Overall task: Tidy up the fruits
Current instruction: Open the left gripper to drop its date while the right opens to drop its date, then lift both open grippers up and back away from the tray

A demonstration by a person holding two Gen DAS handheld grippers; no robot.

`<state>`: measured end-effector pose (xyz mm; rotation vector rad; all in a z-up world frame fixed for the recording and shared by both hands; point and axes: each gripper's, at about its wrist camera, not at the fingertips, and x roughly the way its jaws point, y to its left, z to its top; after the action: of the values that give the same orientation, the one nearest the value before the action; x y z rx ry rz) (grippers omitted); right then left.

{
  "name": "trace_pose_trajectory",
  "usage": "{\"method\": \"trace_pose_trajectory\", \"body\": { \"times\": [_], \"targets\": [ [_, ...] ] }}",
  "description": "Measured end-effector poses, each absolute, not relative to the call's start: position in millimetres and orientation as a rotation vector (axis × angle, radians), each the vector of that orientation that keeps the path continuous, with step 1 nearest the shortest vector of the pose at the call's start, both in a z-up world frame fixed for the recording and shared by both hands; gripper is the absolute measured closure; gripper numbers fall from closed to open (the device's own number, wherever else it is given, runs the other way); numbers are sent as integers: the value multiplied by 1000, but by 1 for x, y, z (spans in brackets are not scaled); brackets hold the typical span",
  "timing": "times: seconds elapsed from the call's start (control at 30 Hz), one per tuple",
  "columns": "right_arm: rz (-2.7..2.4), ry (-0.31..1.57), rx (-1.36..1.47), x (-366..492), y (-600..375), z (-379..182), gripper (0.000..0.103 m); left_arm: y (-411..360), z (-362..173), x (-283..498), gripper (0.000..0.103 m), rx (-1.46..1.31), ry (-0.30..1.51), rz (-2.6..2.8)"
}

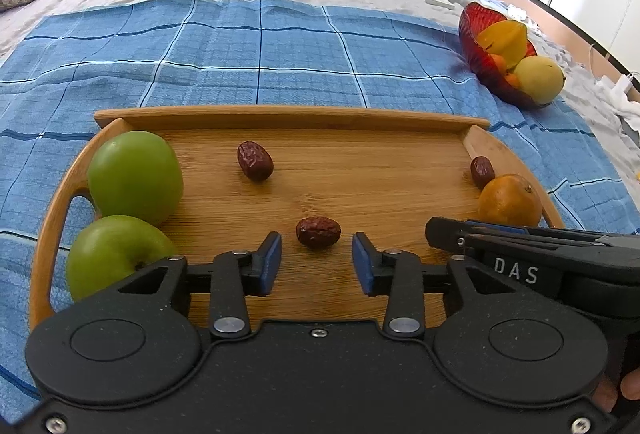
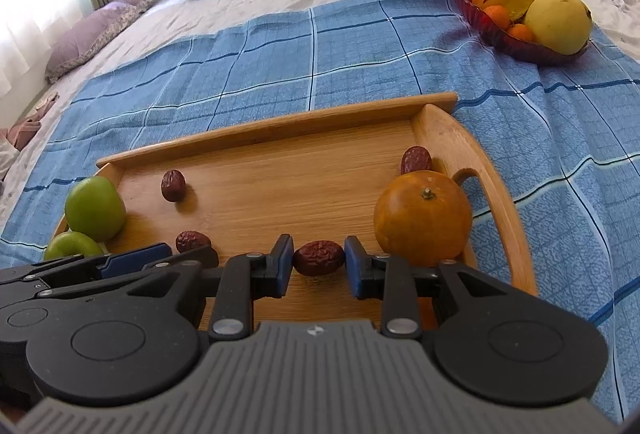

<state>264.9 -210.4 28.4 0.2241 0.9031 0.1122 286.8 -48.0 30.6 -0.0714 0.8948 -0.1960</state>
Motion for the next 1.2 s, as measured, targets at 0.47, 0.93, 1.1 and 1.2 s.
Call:
{"method": "trace_pose_trajectory", "body": {
  "times": [0.47, 0.93, 1.1, 1.2],
  "targets": [
    [115, 842, 269, 253, -224, 42, 43, -39, 48, 274, 34, -63, 835, -153],
    [99, 764, 212, 238, -224, 61, 22, -27, 67, 256, 10, -36, 766, -109],
    [98, 726, 184, 229, -225, 67, 15, -24, 73, 247, 6, -19, 749, -108],
    [91, 698, 149, 223, -223, 71, 14, -24, 76, 241, 5, -4, 738, -110]
  ]
}}
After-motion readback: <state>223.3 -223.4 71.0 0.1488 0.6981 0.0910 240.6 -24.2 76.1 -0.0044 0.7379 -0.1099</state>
